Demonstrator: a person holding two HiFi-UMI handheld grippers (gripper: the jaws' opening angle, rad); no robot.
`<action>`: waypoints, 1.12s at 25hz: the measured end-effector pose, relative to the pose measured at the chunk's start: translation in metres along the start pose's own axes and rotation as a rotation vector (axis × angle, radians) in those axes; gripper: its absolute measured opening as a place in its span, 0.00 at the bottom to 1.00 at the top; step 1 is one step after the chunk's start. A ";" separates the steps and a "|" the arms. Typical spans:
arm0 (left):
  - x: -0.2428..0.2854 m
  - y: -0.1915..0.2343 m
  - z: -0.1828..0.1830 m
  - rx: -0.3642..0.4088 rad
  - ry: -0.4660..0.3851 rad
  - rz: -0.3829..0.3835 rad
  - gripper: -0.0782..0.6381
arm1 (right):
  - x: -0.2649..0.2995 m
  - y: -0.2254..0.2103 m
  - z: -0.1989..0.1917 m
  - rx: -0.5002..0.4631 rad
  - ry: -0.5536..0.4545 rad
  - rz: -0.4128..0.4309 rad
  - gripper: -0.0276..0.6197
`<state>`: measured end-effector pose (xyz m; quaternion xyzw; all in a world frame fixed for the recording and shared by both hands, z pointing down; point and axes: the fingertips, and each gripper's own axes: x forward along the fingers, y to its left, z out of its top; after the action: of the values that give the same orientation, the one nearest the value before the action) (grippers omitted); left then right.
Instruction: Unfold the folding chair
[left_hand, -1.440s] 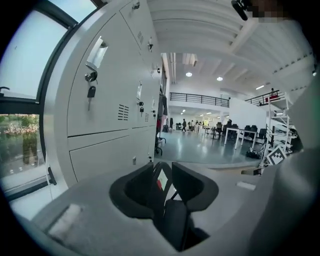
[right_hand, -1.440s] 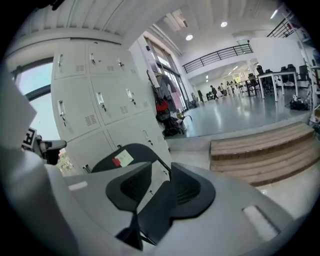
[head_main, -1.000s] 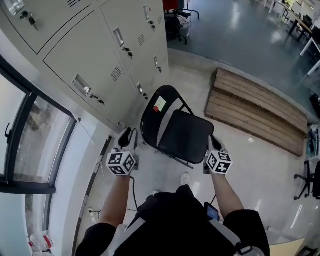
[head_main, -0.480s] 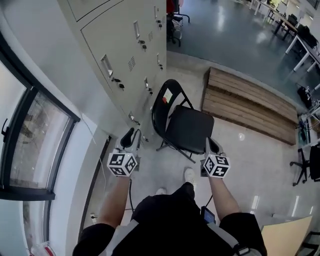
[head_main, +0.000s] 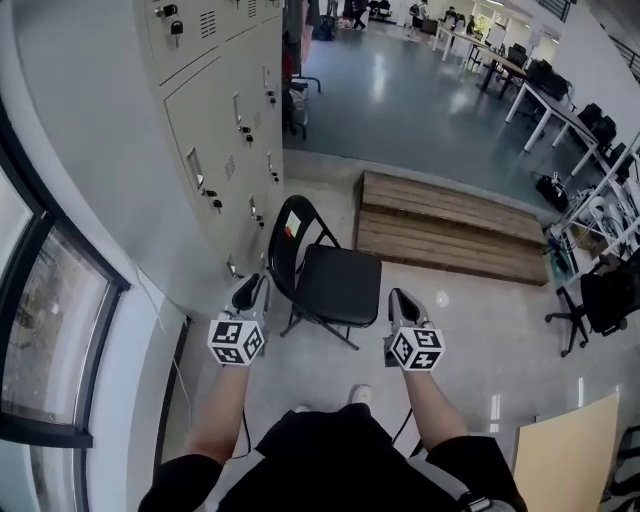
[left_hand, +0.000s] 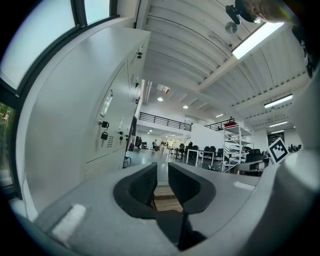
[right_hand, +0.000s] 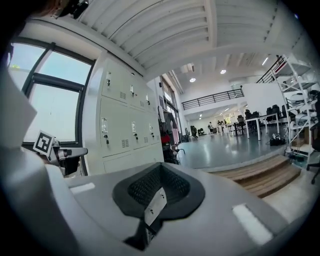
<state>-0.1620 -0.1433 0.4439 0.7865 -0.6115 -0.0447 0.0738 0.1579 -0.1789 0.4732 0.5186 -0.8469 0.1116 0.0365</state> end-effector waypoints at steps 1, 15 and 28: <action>-0.001 -0.006 0.003 0.009 -0.005 -0.005 0.20 | -0.007 -0.003 0.005 -0.002 -0.012 -0.002 0.05; -0.015 -0.113 -0.011 -0.011 -0.035 -0.061 0.11 | -0.118 -0.090 0.013 0.025 -0.072 -0.041 0.05; -0.027 -0.147 -0.005 -0.010 -0.080 -0.077 0.12 | -0.147 -0.106 0.004 0.041 -0.078 -0.040 0.05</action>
<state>-0.0275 -0.0810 0.4231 0.8067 -0.5830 -0.0819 0.0516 0.3199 -0.0984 0.4590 0.5400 -0.8347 0.1080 -0.0048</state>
